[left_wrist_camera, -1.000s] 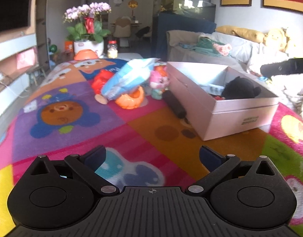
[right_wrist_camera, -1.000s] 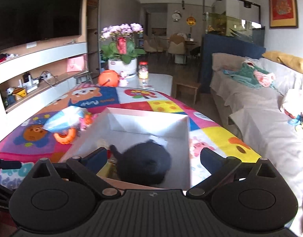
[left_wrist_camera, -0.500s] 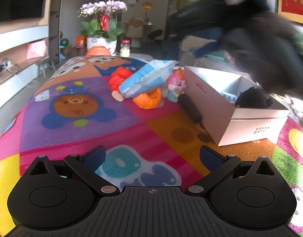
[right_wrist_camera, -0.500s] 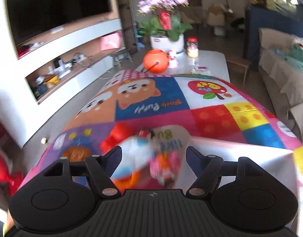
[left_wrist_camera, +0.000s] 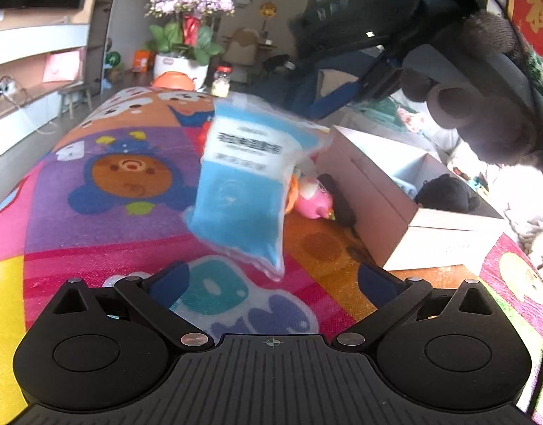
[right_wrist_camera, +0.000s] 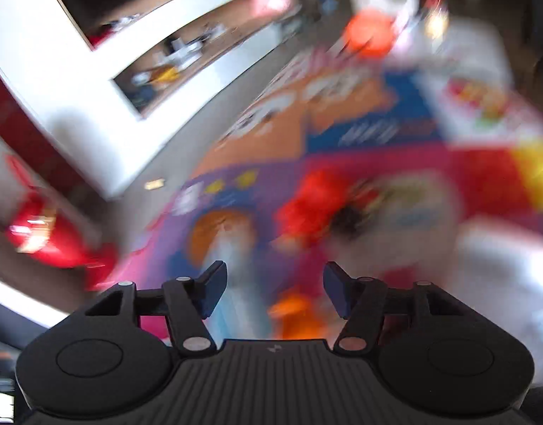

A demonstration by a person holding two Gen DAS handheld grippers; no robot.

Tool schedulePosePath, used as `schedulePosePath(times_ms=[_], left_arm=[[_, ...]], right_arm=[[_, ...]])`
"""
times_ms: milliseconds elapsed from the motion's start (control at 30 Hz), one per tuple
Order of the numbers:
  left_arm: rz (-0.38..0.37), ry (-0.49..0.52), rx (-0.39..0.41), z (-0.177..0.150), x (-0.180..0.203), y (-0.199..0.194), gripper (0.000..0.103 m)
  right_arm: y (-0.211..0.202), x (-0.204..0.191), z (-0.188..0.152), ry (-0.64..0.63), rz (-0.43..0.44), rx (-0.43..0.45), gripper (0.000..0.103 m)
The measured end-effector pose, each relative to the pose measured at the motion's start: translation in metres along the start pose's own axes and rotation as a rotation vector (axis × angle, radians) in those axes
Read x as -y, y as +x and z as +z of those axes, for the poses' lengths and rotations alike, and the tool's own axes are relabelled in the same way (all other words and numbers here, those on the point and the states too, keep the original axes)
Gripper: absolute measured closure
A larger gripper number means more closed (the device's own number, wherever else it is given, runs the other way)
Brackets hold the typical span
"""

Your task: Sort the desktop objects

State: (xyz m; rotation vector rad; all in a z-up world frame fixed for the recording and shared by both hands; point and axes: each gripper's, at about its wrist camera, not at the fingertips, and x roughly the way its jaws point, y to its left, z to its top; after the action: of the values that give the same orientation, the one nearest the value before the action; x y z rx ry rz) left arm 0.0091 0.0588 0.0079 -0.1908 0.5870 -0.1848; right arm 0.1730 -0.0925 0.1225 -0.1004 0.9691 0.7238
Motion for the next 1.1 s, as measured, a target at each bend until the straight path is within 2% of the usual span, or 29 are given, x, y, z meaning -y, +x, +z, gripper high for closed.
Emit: schedulePosePath(times_ms=[67,133,233,300,400,467,500,533,600,633,667,700,733,900,1033,1100], left_arm=[[0.001,-0.002,0.004,0.0,0.0,-0.001,0.0],[0.006,-0.005,0.015,-0.001,0.0,-0.002,0.0],[0.015,-0.009,0.03,-0.002,0.0,-0.005,0.0],[0.016,-0.009,0.031,-0.002,0.0,-0.005,0.0],[0.014,-0.014,0.026,-0.001,-0.002,-0.004,0.0],[0.016,-0.018,0.022,0.0,-0.002,-0.003,0.0],[0.017,-0.018,0.021,0.0,-0.002,-0.003,0.0],[0.02,-0.016,0.021,0.0,-0.002,-0.003,0.0],[0.03,-0.015,0.02,0.0,-0.001,-0.003,0.0],[0.033,-0.015,0.019,-0.001,-0.001,-0.003,0.0],[0.032,-0.015,0.02,-0.001,-0.001,-0.004,0.0],[0.03,-0.012,0.02,-0.001,-0.001,-0.004,0.0],[0.026,-0.008,0.021,-0.001,-0.001,-0.005,0.0],[-0.035,-0.007,-0.025,-0.004,-0.005,-0.006,0.0],[-0.079,0.012,-0.051,-0.008,-0.006,-0.01,0.0],[-0.085,0.031,-0.057,-0.01,-0.003,-0.01,0.0]], right_arm=[[-0.001,0.002,0.003,-0.027,-0.154,0.021,0.042],[0.011,0.01,0.003,-0.015,-0.203,-0.02,0.047],[0.026,0.012,-0.01,-0.022,-0.238,-0.059,0.055],[0.029,0.011,-0.02,-0.031,-0.233,-0.063,0.055],[0.029,0.007,-0.029,-0.038,-0.183,-0.077,0.055],[0.035,0.003,-0.034,-0.06,-0.194,-0.094,0.055],[0.046,-0.002,-0.034,-0.073,-0.204,-0.1,0.055],[0.051,-0.005,-0.035,-0.077,-0.199,-0.104,0.046],[0.06,-0.011,-0.034,-0.09,-0.207,-0.105,0.04],[0.063,-0.016,-0.035,-0.101,-0.235,-0.108,0.044],[0.063,-0.019,-0.037,-0.118,-0.253,-0.099,0.052],[0.06,-0.022,-0.04,-0.144,-0.218,-0.098,0.071],[0.055,-0.025,-0.042,-0.152,-0.189,-0.101,0.071],[0.002,-0.036,-0.073,-0.213,-0.168,-0.023,0.071],[-0.048,-0.039,-0.115,-0.25,-0.133,-0.002,0.071],[-0.063,-0.043,-0.141,-0.306,-0.15,-0.016,0.071]])
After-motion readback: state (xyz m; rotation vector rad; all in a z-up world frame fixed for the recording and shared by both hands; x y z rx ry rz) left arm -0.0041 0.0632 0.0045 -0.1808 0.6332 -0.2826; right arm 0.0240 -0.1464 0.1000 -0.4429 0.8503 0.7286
